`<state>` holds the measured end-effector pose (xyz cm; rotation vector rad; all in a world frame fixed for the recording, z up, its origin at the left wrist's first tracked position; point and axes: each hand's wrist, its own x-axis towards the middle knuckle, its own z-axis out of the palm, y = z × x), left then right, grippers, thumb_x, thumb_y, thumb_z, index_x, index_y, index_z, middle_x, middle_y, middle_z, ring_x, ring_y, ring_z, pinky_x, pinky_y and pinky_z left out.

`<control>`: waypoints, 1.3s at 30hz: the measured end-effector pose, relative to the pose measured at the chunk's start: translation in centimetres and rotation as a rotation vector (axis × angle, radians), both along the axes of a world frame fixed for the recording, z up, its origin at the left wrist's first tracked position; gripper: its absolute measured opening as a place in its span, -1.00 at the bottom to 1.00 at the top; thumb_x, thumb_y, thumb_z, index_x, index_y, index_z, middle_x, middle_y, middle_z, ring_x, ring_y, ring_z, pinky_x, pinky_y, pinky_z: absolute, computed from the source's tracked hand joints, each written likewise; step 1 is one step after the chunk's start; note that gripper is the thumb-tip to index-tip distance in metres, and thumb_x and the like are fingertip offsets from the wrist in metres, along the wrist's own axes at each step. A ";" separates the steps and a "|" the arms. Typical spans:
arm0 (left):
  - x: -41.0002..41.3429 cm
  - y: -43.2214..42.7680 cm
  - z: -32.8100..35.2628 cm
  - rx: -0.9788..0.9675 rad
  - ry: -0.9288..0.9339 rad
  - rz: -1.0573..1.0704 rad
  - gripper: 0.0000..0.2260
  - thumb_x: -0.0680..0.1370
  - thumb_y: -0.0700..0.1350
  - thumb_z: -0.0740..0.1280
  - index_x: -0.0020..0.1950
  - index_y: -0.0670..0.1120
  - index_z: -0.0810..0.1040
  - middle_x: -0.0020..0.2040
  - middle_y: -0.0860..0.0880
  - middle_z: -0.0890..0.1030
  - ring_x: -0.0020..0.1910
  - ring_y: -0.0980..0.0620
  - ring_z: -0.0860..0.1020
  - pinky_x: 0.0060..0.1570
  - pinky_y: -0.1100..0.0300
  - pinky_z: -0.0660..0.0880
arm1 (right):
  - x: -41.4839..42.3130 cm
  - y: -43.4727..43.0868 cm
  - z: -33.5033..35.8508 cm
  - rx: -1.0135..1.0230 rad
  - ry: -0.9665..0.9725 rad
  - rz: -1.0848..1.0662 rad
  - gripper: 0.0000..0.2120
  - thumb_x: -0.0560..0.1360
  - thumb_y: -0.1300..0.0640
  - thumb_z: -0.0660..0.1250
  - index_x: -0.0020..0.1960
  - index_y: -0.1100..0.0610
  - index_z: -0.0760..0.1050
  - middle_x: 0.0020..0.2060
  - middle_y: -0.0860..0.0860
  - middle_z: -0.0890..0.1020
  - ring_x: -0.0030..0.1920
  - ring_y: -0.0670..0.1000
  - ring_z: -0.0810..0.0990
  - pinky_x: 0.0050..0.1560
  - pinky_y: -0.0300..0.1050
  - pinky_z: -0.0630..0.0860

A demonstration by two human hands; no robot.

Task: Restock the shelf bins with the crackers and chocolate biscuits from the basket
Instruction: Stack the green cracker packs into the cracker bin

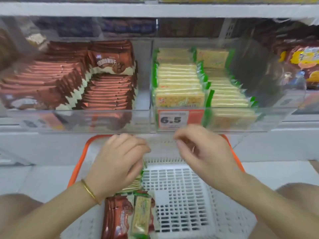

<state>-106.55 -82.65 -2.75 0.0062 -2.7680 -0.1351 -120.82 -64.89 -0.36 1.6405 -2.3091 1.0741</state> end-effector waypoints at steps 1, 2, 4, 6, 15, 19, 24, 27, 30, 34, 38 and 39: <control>0.9 -0.9 -1.2 -0.016 -0.181 0.050 -0.78 0.48 -0.12 0.17 -0.06 -0.09 0.61 -0.09 -0.01 0.61 -0.11 -0.10 0.54 -0.19 0.03 0.45 | 1.6 -0.8 -1.8 0.173 -0.011 0.056 -0.82 0.51 0.07 0.17 0.06 -0.01 0.49 -0.15 -0.16 0.56 -0.18 -0.13 0.54 -0.25 -0.13 0.50; 1.4 -1.7 -2.1 -0.008 -0.355 0.114 -0.72 0.47 -0.05 0.11 -0.08 -0.08 0.60 -0.12 -0.01 0.61 -0.11 -0.11 0.55 -0.19 0.02 0.48 | 2.5 -2.0 -3.8 0.365 -0.020 0.104 -0.79 0.54 0.07 0.15 0.13 0.00 0.48 -0.07 -0.10 0.59 -0.10 -0.06 0.57 -0.18 -0.07 0.53; 2.1 -3.2 -3.0 0.040 -0.592 0.251 -0.58 0.47 0.04 -0.02 -0.01 -0.08 0.58 -0.05 -0.04 0.61 0.01 -0.11 0.54 -0.05 -0.01 0.51 | 3.2 -4.8 -8.3 0.678 -0.041 0.147 -0.74 0.59 0.10 0.14 0.25 0.05 0.43 0.11 0.01 0.56 0.06 0.08 0.56 -0.02 0.02 0.51; 2.7 -4.6 -3.7 -0.012 -0.714 0.390 -0.64 0.57 0.04 0.01 0.14 -0.05 0.52 0.11 -0.03 0.56 0.17 -0.06 0.46 0.07 0.05 0.47 | 2.9 -7.7 -12.6 0.794 -0.092 0.118 -0.73 0.60 0.13 0.15 0.28 0.10 0.40 0.18 0.09 0.51 0.13 0.15 0.53 0.04 0.04 0.51; 2.4 -5.9 -4.6 -0.021 -0.772 0.487 -0.74 0.62 0.04 0.08 0.18 -0.04 0.44 0.13 -0.05 0.52 0.17 -0.05 0.42 -0.08 0.12 0.36 | 5.5 -15.7 -21.6 0.826 0.038 -0.103 -0.59 0.48 0.13 0.37 0.26 0.08 0.28 0.27 0.16 0.32 0.22 0.18 0.39 0.00 0.03 0.51; 2.0 -5.8 -4.5 0.036 -0.780 0.489 -0.75 0.62 0.06 0.09 0.15 -0.03 0.44 0.12 -0.05 0.51 0.16 -0.05 0.42 -0.13 0.12 0.29 | 5.7 -16.2 -22.6 0.732 0.033 -0.126 -0.60 0.44 0.36 0.32 0.21 0.11 0.31 0.25 0.15 0.34 0.10 0.18 0.49 -0.10 0.01 0.52; 1.3 -5.7 -4.2 0.061 -0.804 0.494 -0.76 0.62 0.05 0.10 0.14 -0.05 0.44 0.11 -0.07 0.52 0.14 -0.06 0.42 -0.09 0.09 0.34 | 3.8 -14.5 -21.7 0.593 -0.116 -0.047 -0.81 0.54 0.16 0.30 0.11 0.16 0.37 0.25 0.11 0.35 0.08 0.17 0.50 -0.05 0.03 0.51; 1.1 -5.8 -4.3 0.075 -0.809 0.525 -0.76 0.62 0.02 0.11 0.17 -0.05 0.44 0.14 -0.07 0.52 0.17 -0.07 0.43 -0.06 0.08 0.37 | 2.2 -12.8 -19.4 0.476 -0.359 -0.089 -0.83 0.49 0.13 0.39 -0.07 0.14 0.39 -0.04 0.04 0.50 -0.07 0.08 0.52 -0.12 -0.06 0.44; 0.9 -5.8 -4.7 0.097 -0.783 0.560 -0.78 0.61 -0.02 0.16 0.20 -0.07 0.44 0.16 -0.07 0.51 0.17 -0.08 0.45 -0.05 0.08 0.39 | 0.9 -10.4 -15.5 0.377 -0.777 -0.169 -0.78 0.46 0.20 0.44 -0.18 0.11 0.38 -0.24 0.02 0.50 -0.27 0.03 0.52 -0.19 -0.02 0.48; 0.1 -4.3 -4.7 0.528 -0.663 0.491 -0.50 0.53 -0.01 0.33 0.41 -0.09 0.26 0.30 -0.12 0.40 0.21 -0.07 0.45 0.18 0.07 0.43 | 0.8 -6.1 -10.5 0.247 -1.152 -0.230 -0.81 0.48 0.28 0.40 -0.12 0.16 0.37 -0.30 0.09 0.49 -0.43 0.01 0.50 -0.44 -0.18 0.52; 0.0 0.4 -4.8 0.202 -0.535 0.160 -0.26 0.43 0.11 0.41 0.50 0.07 0.09 0.45 -0.01 0.18 0.41 -0.03 0.20 0.35 0.05 0.28 | 2.2 -3.0 -7.2 0.142 -1.567 -0.225 -0.87 0.50 0.24 0.37 -0.04 0.18 0.41 -0.37 0.10 0.57 -0.46 -0.01 0.52 -0.46 -0.21 0.51; -0.2 1.0 -5.1 0.129 -0.455 0.135 -0.34 0.46 0.10 0.38 0.48 0.06 0.16 0.43 0.00 0.25 0.38 -0.03 0.23 0.31 0.02 0.31 | 2.5 -2.5 -6.7 0.120 -1.646 -0.199 -0.89 0.51 0.22 0.35 -0.04 0.19 0.42 -0.38 0.11 0.57 -0.47 -0.01 0.52 -0.46 -0.22 0.51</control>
